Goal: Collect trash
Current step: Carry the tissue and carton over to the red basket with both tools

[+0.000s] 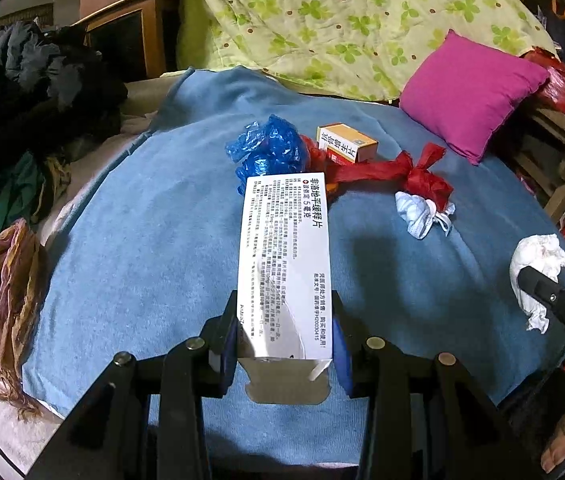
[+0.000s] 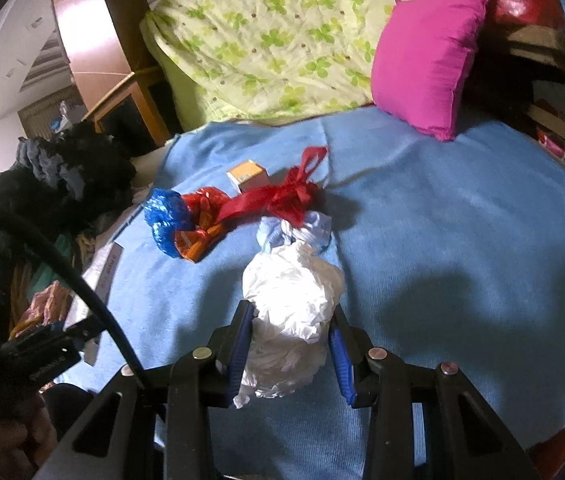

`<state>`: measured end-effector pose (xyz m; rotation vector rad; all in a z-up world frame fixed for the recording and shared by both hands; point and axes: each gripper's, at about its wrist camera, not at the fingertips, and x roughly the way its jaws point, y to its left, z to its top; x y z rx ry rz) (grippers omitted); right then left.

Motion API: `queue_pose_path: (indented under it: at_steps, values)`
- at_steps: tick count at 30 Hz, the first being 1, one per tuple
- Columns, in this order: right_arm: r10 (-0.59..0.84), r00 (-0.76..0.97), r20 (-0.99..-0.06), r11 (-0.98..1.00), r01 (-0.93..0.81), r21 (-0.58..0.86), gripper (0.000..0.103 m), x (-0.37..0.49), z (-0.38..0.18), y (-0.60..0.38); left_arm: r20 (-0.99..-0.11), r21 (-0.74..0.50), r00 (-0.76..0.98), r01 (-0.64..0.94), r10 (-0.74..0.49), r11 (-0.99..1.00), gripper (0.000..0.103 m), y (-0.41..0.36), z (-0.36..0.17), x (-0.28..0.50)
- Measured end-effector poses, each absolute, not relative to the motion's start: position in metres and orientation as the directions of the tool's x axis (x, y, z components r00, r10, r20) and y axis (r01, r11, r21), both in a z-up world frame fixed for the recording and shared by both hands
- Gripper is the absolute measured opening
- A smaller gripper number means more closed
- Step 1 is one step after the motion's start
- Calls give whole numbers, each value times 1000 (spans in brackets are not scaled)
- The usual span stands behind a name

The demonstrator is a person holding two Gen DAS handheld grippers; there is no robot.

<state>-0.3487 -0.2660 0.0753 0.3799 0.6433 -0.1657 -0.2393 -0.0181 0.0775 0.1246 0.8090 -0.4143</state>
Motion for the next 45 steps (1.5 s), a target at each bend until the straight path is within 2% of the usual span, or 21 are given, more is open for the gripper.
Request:
queue_pose_path:
  at_steps: [10, 24, 33, 45]
  values:
    - [-77, 810, -582, 899, 309, 311, 40, -367, 87, -284, -711, -24, 612, 471, -346, 882, 41, -45, 89, -255]
    - [-295, 802, -519, 795, 508, 332, 39, -484, 122, -363, -685, -2, 562, 635, -464, 773, 41, -108, 107, -301]
    - [-418, 690, -592, 705, 657, 268, 39, -574, 106, -391, -668, -2, 507, 732, -545, 682, 41, -143, 114, -340]
    - [-471, 506, -723, 530, 817, 226, 39, -674, 54, -425, -669, 6, 378, 864, -640, 504, 41, -202, 117, -402]
